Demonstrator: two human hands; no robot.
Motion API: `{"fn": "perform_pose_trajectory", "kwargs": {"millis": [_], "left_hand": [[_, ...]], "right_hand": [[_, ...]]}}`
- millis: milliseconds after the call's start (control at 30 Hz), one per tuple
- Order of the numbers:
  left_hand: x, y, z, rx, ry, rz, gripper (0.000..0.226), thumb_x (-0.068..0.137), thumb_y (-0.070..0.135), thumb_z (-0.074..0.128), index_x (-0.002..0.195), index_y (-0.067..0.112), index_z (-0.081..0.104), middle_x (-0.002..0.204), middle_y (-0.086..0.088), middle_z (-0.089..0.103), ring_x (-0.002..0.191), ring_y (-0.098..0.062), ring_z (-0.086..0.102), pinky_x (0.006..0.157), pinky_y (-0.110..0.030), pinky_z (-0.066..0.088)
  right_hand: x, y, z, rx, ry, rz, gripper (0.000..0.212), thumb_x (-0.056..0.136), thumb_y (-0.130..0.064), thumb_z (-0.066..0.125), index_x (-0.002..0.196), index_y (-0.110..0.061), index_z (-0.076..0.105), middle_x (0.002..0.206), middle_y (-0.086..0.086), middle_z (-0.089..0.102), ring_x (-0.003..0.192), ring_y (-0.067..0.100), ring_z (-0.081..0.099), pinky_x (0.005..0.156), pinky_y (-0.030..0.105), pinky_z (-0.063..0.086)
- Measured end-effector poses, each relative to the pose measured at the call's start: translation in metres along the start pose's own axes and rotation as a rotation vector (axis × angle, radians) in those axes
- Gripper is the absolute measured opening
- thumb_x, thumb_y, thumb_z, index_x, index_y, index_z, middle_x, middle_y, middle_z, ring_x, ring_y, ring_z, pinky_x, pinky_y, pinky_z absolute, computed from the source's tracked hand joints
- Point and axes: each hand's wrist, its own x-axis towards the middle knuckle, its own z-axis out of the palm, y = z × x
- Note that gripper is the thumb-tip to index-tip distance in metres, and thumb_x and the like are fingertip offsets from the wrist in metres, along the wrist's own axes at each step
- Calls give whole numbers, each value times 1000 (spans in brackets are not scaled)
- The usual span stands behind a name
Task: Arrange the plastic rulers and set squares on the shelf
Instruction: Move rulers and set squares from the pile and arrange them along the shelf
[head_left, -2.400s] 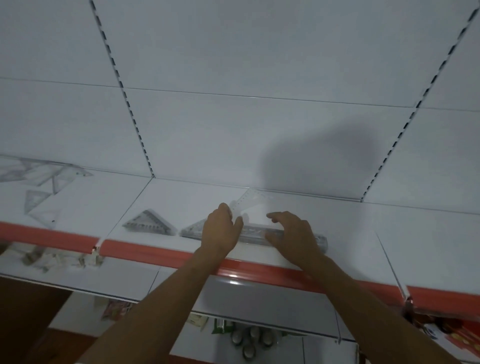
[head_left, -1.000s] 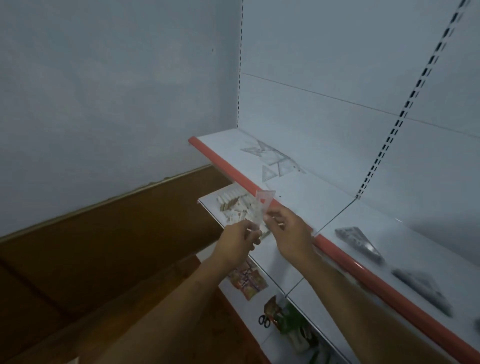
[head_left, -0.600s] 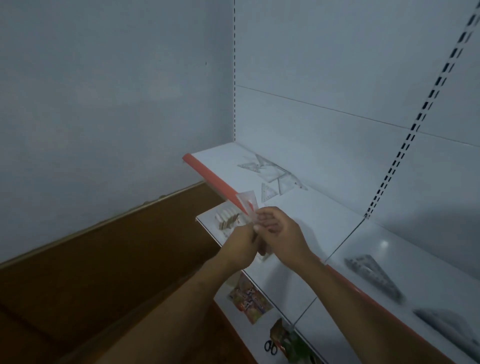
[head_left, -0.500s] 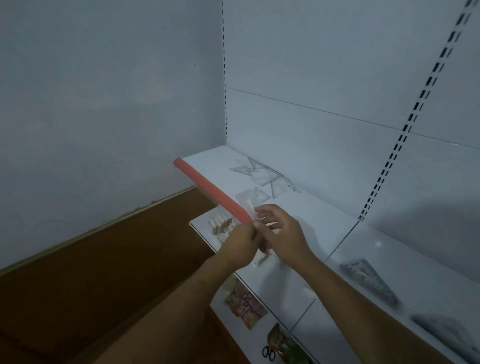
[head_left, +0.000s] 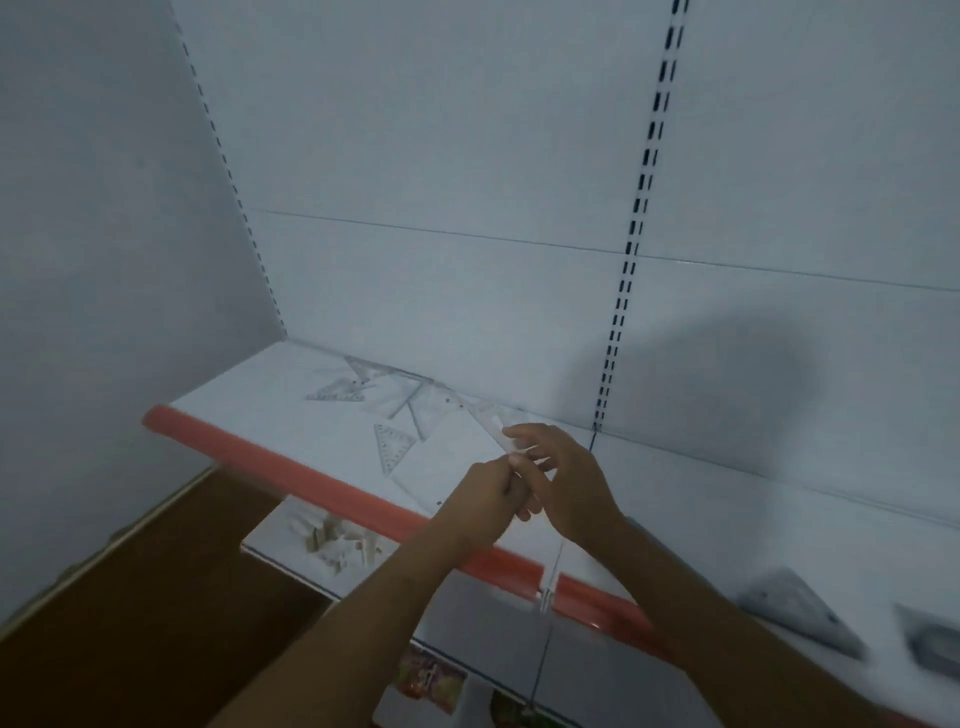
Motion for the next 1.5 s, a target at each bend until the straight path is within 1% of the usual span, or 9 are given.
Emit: {"fn": "perform_pose_trajectory", "kwargs": {"millis": [167,267,467,600,733,1033,1133,1233,1500], "left_hand": [[31,-9,4,12,-110,108,5,95,22,55,98,20,58,85,1,70,73,-13,68,75,-29,57],[46,-19,8,43,-60,136,13,92,32,59,101,22,56,85,2,68,73,-11,66,74,-35,57],[47,-24,22,-125,-11,224,43,84,29,72,116,24,44,85,8,62,66,-1,61,62,-15,52],[44,-24,37,-121,-24,287,31,88,27,67,115,22,52,85,10,62,70,-3,62,67,-16,52],[42,-23,49,-57,-22,274,20,90,26,65,108,19,61,83,6,64,74,-9,63,75,-30,56],[22,-19,89,79,6,215,26,87,36,67,108,21,61,105,8,57,80,-2,52,72,-7,39],[16,-19,97,121,35,206,26,87,32,68,107,19,60,108,4,54,91,-9,52,82,-18,44],[14,-21,102,130,48,145,26,88,30,66,108,16,60,108,1,56,99,-15,53,90,-30,46],[11,-30,111,185,117,102,29,88,34,64,110,16,61,106,2,60,100,-14,53,88,-26,43]], "right_hand": [[-5,7,-21,-100,113,80,21,94,-28,58,113,-35,60,102,-12,62,89,-4,59,73,9,46],[-14,12,-32,-174,174,134,21,93,-27,59,113,-30,62,101,-13,60,89,-6,57,72,7,43],[-54,22,-39,-300,267,269,21,93,-27,59,113,-31,63,106,-11,60,88,-4,56,73,6,42],[-79,28,-46,-432,232,305,22,94,-25,57,114,-29,64,109,-13,59,87,-7,54,78,8,40],[-95,27,-58,-517,208,338,25,93,-27,58,118,-25,63,116,-7,62,95,2,56,83,16,42],[-121,46,-72,-670,264,361,29,87,-24,67,115,-17,65,112,0,68,101,20,62,89,32,43],[-126,58,-67,-706,266,348,29,83,-20,70,112,-18,66,108,2,69,99,24,63,91,40,44],[-126,66,-62,-722,282,335,28,85,-25,64,111,-18,66,106,1,69,100,23,63,91,40,40],[-126,77,-55,-735,314,308,33,84,-32,50,108,-18,68,105,-2,70,100,20,63,93,36,36]]}}
